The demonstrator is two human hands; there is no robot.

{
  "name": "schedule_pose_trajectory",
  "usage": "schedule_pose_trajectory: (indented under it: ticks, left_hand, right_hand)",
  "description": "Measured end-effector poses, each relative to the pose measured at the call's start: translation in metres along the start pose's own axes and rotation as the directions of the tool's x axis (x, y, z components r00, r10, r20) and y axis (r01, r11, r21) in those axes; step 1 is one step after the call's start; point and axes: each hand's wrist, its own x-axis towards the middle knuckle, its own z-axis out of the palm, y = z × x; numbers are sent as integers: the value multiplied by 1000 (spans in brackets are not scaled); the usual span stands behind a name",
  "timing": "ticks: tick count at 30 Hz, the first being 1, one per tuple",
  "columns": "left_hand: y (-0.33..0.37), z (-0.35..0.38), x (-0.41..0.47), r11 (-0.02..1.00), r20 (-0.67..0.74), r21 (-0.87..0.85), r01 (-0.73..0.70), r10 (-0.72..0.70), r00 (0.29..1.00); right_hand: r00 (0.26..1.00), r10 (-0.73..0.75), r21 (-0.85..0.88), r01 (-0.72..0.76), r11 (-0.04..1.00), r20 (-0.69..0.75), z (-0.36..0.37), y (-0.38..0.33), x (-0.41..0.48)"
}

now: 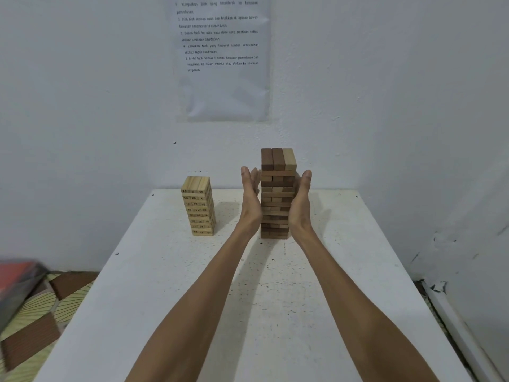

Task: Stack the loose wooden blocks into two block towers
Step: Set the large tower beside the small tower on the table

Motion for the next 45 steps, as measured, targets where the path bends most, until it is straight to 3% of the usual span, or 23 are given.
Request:
schedule_pose_trajectory:
  ticks: [7, 25, 31, 45]
  left_hand:
    - [45, 10, -1, 999, -16, 10, -53, 54, 998]
    - [42, 18, 6, 996, 71, 35, -77, 75, 995]
    - [52, 14, 11, 999, 15, -5, -51, 51, 999]
    - [68, 26, 5, 999, 54, 3, -46, 45, 997]
  right_hand:
    - [999, -45, -10, 45, 999, 28, 9, -39, 10]
    - [997, -32, -72, 37, 997, 73, 14, -46, 9]
    - [998, -52, -83, 53, 995, 18, 13, -64, 8]
    - [997, -50, -125, 57, 991, 53, 20, -65, 16]
